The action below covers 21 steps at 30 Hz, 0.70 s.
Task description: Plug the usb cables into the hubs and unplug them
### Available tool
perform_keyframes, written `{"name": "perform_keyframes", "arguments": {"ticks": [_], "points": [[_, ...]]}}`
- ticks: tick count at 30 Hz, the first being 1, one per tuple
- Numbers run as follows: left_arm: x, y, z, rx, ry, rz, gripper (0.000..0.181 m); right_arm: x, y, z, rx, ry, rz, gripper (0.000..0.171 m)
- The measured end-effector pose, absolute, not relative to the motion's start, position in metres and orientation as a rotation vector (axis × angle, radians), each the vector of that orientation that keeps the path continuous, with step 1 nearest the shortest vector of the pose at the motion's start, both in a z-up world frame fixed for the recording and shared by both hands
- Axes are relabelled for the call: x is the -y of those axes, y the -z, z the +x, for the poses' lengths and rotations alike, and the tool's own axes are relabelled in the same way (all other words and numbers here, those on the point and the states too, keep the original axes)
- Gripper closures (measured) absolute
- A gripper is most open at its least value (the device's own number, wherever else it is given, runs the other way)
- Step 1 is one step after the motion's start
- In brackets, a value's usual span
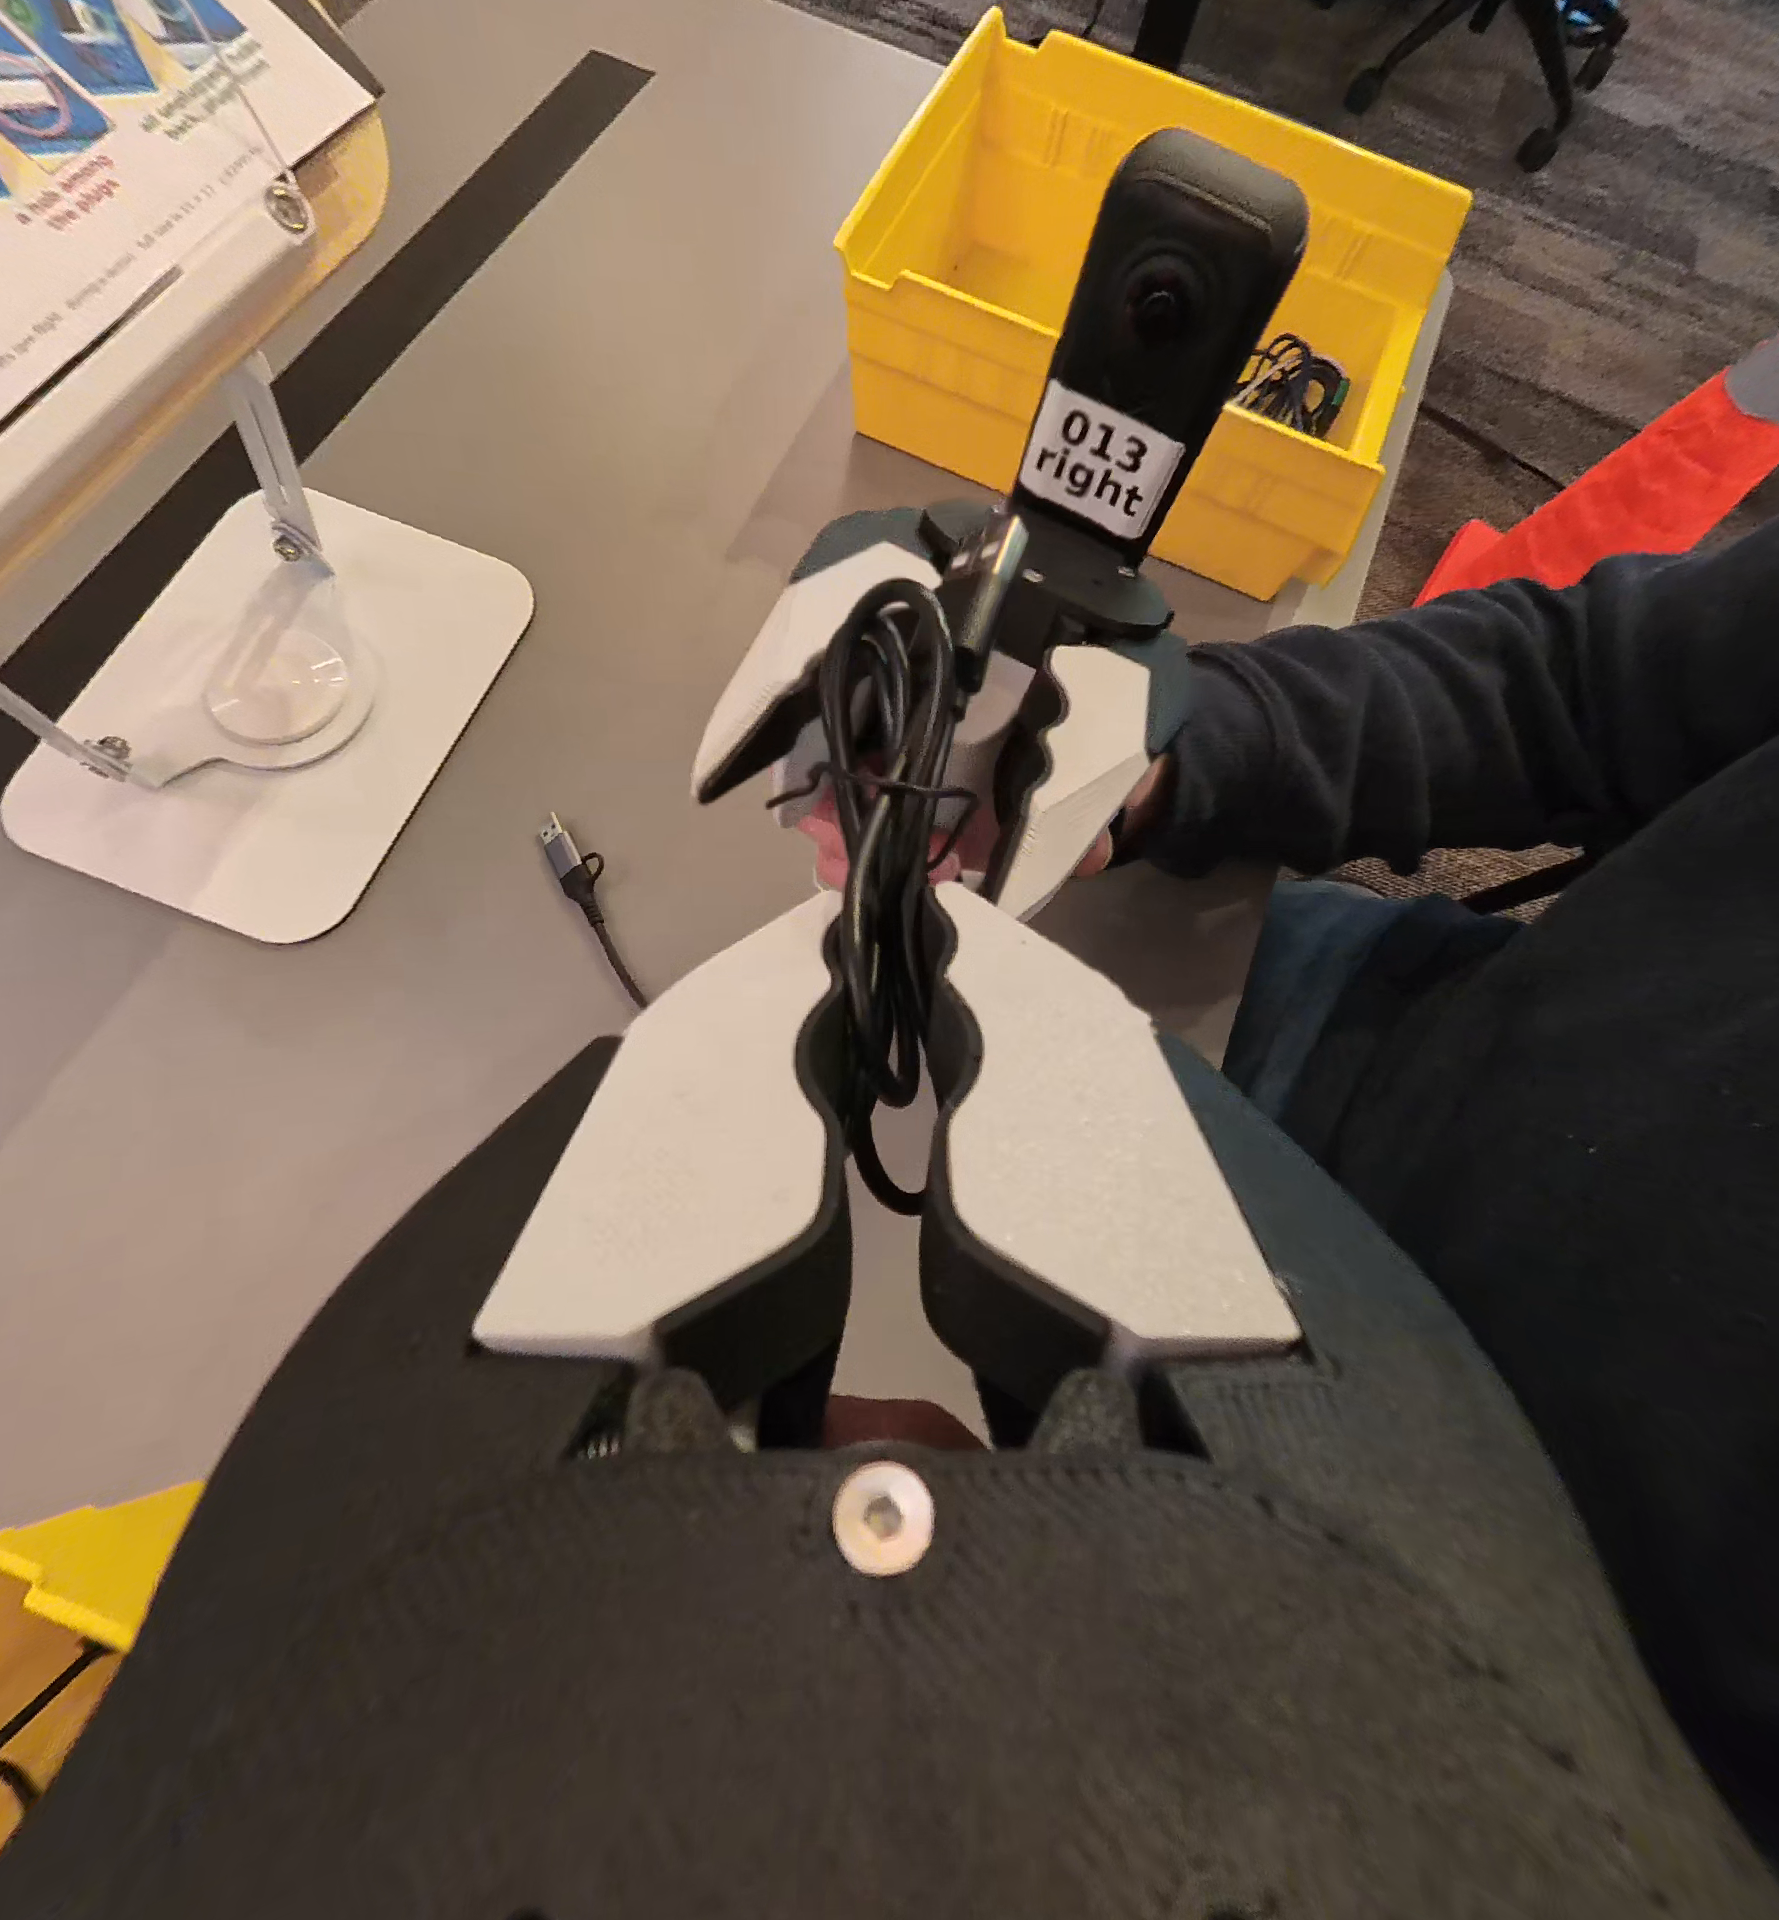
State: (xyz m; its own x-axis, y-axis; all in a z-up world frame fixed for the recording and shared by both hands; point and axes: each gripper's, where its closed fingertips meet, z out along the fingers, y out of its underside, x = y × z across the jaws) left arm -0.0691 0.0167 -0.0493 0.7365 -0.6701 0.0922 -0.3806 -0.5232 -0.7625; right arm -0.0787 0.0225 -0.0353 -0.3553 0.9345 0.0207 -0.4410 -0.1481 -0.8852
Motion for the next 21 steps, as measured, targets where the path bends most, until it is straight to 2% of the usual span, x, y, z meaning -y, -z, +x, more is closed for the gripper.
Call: {"name": "perform_keyframes", "arguments": {"ticks": [7,17,21], "points": [[-0.006,0.037,-0.049,-0.851,0.649,-2.077,0.172,-0.011,0.03,-0.065,1.155,-1.636,-0.531,0.123],[-0.001,0.035,-0.041,-0.851,0.749,-2.039,0.172,-0.007,0.027,-0.056,1.163,-1.662,-0.468,0.146],[0.0,0.038,-0.039,-0.846,0.762,-2.042,0.172,-0.009,0.027,-0.054,1.157,-1.679,-0.463,0.149]]}}
